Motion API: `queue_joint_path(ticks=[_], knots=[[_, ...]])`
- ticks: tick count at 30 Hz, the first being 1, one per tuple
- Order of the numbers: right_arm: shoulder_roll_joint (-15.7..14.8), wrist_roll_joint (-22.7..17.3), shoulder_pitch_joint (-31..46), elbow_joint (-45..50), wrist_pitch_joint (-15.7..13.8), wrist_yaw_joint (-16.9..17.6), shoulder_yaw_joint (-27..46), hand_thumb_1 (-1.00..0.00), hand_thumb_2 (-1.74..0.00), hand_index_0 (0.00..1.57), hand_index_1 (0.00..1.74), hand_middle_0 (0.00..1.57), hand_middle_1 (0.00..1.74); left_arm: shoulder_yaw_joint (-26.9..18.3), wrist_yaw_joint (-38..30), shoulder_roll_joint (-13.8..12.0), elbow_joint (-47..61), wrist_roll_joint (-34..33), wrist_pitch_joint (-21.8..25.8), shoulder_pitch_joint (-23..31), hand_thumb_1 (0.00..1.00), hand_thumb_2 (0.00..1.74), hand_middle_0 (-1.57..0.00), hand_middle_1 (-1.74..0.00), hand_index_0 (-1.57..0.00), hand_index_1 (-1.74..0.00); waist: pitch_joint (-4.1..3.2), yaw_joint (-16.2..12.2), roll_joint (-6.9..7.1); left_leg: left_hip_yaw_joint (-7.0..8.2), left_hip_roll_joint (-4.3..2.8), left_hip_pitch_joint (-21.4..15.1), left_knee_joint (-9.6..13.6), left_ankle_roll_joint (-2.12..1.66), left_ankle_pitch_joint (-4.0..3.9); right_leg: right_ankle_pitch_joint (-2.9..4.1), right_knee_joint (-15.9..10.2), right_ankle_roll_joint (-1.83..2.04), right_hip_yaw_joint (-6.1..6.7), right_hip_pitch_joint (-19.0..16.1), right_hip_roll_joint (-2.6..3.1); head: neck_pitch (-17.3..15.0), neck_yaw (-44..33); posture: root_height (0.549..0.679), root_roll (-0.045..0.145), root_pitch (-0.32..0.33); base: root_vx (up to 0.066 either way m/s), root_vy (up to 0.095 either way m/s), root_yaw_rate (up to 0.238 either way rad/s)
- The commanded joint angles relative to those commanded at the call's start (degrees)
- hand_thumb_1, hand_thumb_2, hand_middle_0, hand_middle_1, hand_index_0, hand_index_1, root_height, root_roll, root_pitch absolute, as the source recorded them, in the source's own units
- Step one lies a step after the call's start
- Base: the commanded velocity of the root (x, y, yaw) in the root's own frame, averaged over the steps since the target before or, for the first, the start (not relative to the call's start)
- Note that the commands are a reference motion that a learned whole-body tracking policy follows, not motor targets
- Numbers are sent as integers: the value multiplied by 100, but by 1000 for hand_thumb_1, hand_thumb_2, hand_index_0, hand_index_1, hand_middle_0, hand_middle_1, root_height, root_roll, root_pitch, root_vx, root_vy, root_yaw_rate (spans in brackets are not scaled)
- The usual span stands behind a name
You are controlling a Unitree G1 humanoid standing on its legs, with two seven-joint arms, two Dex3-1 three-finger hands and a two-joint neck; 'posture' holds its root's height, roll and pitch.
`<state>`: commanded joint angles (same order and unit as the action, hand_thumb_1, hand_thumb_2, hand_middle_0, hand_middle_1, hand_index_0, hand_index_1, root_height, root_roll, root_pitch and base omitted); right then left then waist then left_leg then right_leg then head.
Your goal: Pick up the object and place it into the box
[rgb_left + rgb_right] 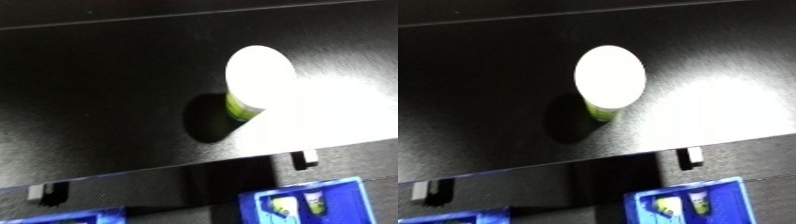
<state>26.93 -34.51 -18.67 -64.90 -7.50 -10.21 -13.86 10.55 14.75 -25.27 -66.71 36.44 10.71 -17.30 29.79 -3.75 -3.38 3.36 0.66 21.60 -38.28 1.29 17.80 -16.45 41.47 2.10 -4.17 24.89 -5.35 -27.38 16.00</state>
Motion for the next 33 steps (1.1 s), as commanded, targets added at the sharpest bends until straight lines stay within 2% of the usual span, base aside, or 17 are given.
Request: queue_joint_path(ticks=[3,7,9,11,15,19,21,23,25,29,33], knots=[[50,54,-21,18,14,-34,14,0,0,0,0,0,0,130,38,22,-11,-297,-1,30,0,0,0,0,0,0,0,-35,-18,30,-7,-35,-22,6,34,-36,33,-26,23,-17,19,-178,149,638,37,1,36,31,-104],[117,73,-111,72,46,-68,-18,0,0,0,0,0,0,427,-2,-13,-25,-1023,-1,-45,0,0,0,0,0,0,0,-61,-19,56,-12,-79,3,0,38,-39,-10,-49,38,-55,53,-933,322,640,40,4,0,22,-79],[144,88,-180,73,67,-88,-54,0,0,0,0,0,0,581,-69,-14,-42,-1314,-40,-108,0,0,0,0,0,0,0,-77,-13,55,-12,-103,21,-6,36,-25,-48,-54,32,-81,58,-1509,373,641,42,4,-4,35,-85],[156,121,-215,43,53,-118,-84,0,0,0,0,0,0,686,-123,9,-61,-1411,-120,-146,0,0,0,0,0,0,0,-92,-7,45,-17,-137,19,-8,49,-14,-76,-50,20,-121,45,-1778,413,642,43,0,29,36,-84],[150,223,-185,-25,-102,-210,-97,0,0,0,0,0,0,745,-188,98,-99,-1407,-221,-155,0,0,0,0,0,0,0,-110,0,36,-35,-243,25,-2,83,-19,-88,-23,6,-206,6,-1933,397,642,44,-11,49,26,-59],[175,350,-217,28,-232,-336,-161,0,0,0,0,0,0,709,-211,146,-163,-1457,-211,-161,0,0,0,0,0,0,0,-104,7,56,-42,-301,113,-17,51,-17,-149,-14,-3,-250,6,-1846,349,643,45,-12,2,-3,-26],[211,419,-228,172,-210,-508,-243,0,0,0,0,0,0,675,-211,132,-175,-1469,-213,-153,0,0,0,0,0,0,0,-103,15,61,-39,-300,145,-28,31,-14,-179,-17,-10,-257,15,-1759,336,644,45,-10,-21,-21,-4],[269,474,-214,433,-49,-812,-357,0,0,0,0,0,0,628,-194,89,-166,-1489,-208,-118,0,0,0,0,0,0,0,-103,29,63,-36,-290,163,-41,14,-14,-196,-24,-15,-256,25,-1695,310,644,45,-8,-32,-24,7],[354,511,-160,823,248,-1216,-508,0,0,0,0,0,0,576,-179,27,-135,-1505,-198,-52,0,0,0,0,0,0,0,-105,58,61,-39,-276,172,-58,-2,-16,-206,-29,-24,-256,34,-1586,228,644,44,-6,-35,-31,1],[640,474,107,2026,1020,-1939,-800,0,0,0,0,0,0,464,-169,-138,-45,-1498,-176,115,0,0,0,0,0,0,0,-123,167,49,-68,-227,165,-88,-34,-29,-192,-29,-61,-240,47,-1398,-38,643,39,-1,-34,-49,-18],[1005,128,519,3691,1825,-2703,-811,0,0,0,0,0,0,323,-159,-309,5,-1466,-140,284,0,0,0,0,0,0,0,-189,321,39,-119,-199,177,-115,-59,-49,-165,-17,-98,-220,62,-1287,-382,643,34,3,-27,-52,-47]])
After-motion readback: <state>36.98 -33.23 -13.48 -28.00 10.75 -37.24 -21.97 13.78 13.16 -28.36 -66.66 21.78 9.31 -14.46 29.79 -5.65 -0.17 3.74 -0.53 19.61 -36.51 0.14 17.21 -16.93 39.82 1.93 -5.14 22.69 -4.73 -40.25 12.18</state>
